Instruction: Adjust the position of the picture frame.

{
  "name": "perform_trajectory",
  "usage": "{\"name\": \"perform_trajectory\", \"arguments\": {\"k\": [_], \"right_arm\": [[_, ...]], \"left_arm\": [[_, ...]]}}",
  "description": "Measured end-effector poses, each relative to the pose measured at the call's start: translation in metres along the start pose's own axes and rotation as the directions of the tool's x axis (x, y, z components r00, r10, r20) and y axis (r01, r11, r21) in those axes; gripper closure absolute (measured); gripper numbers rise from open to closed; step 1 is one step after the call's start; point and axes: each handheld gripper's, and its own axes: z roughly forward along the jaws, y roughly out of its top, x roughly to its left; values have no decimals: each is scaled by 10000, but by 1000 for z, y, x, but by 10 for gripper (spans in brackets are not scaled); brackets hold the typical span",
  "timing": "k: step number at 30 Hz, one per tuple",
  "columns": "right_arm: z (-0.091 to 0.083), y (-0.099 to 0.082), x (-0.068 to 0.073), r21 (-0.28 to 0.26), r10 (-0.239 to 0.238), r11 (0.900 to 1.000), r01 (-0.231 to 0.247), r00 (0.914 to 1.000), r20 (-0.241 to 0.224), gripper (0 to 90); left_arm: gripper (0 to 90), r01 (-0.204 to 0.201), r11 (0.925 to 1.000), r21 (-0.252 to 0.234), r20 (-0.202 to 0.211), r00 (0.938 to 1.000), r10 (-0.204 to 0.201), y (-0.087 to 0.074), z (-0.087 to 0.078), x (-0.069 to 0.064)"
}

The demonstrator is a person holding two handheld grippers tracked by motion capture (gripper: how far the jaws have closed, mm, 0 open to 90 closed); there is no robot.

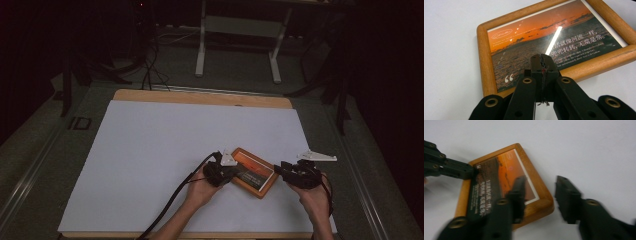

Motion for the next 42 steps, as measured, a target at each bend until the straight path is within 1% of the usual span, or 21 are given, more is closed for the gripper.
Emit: {"name": "perform_trajectory", "arguments": {"k": [2,4,7,10,16,17,19,21,23,25,26,27,28,29,30,31,33,36,38,41,42], "right_arm": [[0,-1,-1,81,263,9996,-261,9994,-229,502],[1,-2,-1,185,485,9987,-477,9976,-485,454],[3,-4,-1,266,730,9971,-714,9951,-665,412],[6,-7,-3,413,961,9948,-931,9922,-791,390],[9,-13,-4,599,1193,9919,-1122,9839,-1334,380],[10,-13,-4,615,1188,9919,-1111,9829,-1408,380],[12,-14,-5,698,1308,9902,-1208,9779,-1629,380],[14,-15,-5,789,1386,9888,-1265,9751,-1732,392],[16,-16,-5,905,1464,9873,-1309,9702,-1930,413],[17,-17,-6,1009,1597,9849,-1404,9624,-2198,439],[18,-17,-6,1020,1624,9847,-1415,9571,-2400,477],[18,-17,-6,1031,1656,9843,-1435,9523,-2562,496],[18,-17,-6,1044,1651,9844,-1418,9494,-2671,535],[18,-17,-5,1067,1665,9841,-1418,9458,-2789,540],[18,-17,-5,1084,1665,9841,-1410,9445,-2830,551],[18,-17,-5,1069,1660,9843,-1406,9434,-2871,562],[16,-18,-7,1026,1700,9841,-1450,9365,-3067,585],[14,-18,-9,860,1792,9835,-1592,9232,-3399,625],[12,-16,-8,648,1606,9870,-1471,9176,-3636,643],[9,-10,-2,502,947,9954,-821,9288,-3582,653],[8,-8,0,417,701,9974,-589,9284,-3650,663]], "left_arm": [[897,-21,10000,8,-49,10000,21,0,0,-1],[897,-38,10000,60,-80,10000,39,0,0,-2],[897,-65,10000,75,-91,9999,65,-2,-1,-4],[898,-76,10000,42,-115,9999,77,-4,-2,-6],[898,45,9999,-105,-68,10000,-46,-11,-4,-10],[898,14,10000,-72,-29,10000,-15,-12,-5,-11],[897,-79,10000,-57,25,10000,79,-14,-5,-13],[897,-180,9998,-25,-23,9998,180,-16,-5,-16],[897,-287,9996,47,-47,9996,287,-17,-6,-17],[897,-290,9996,50,-36,9996,290,-18,-6,-18],[897,-290,9996,49,-15,9996,290,-18,-6,-18],[897,-299,9995,39,2,9996,299,-19,-6,-18],[896,-317,9995,55,16,9995,317,-19,-6,-17],[897,-277,9996,36,61,9996,276,-19,-6,-17],[896,-291,9996,42,80,9995,290,-20,-6,-17],[896,-303,9995,45,98,9995,303,-20,-6,-17],[896,-313,9995,36,102,9995,312,-21,-6,-18],[895,-361,9993,1,141,9992,361,-22,-6,-18],[894,-392,9992,-5,169,9991,392,-22,-7,-19],[893,-400,9992,18,265,9989,400,-22,-8,-17],[892,-422,9991,35,265,9988,421,-22,-9,-17]]}}
